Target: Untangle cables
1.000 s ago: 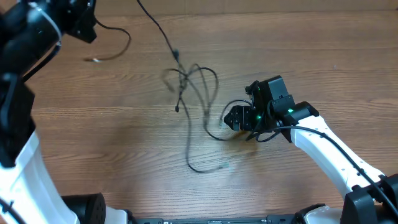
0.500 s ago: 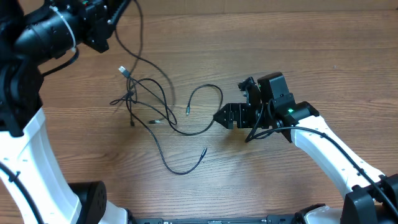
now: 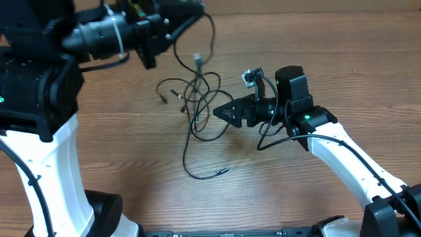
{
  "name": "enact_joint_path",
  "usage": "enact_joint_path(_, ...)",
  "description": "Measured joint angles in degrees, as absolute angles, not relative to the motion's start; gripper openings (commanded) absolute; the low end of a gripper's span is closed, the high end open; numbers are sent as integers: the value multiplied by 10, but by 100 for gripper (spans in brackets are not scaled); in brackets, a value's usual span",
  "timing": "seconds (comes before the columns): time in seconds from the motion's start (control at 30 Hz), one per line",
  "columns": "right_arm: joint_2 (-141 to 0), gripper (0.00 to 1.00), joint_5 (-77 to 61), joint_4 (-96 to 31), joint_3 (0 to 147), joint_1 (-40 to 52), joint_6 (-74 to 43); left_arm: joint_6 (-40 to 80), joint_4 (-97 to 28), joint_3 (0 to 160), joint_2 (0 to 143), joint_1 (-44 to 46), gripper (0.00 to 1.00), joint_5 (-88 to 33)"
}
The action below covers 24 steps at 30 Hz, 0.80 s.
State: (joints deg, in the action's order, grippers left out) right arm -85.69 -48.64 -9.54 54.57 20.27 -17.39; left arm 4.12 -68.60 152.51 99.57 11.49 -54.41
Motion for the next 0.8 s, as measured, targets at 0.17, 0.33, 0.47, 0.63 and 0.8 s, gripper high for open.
enact_joint_path(0.17,-857,64,-489,-58,546,203,-184,41,-690,1525,996,162,4,-506)
enact_joint_path(0.33,-857,56,-489,1,546,203,-220,41,-696,1525,996,192,4,-483)
enact_joint_path(0.47,-857,53,-468,27,546,203,-255,41,-703,1525,996,200,4,-477)
enact_joint_path(0.63,-857,52,-420,32,546,203,-275,41,-710,1525,996,208,4,-473)
enact_joint_path(0.8,-857,48,-399,59,546,203,-292,41,-711,1525,996,215,4,-472)
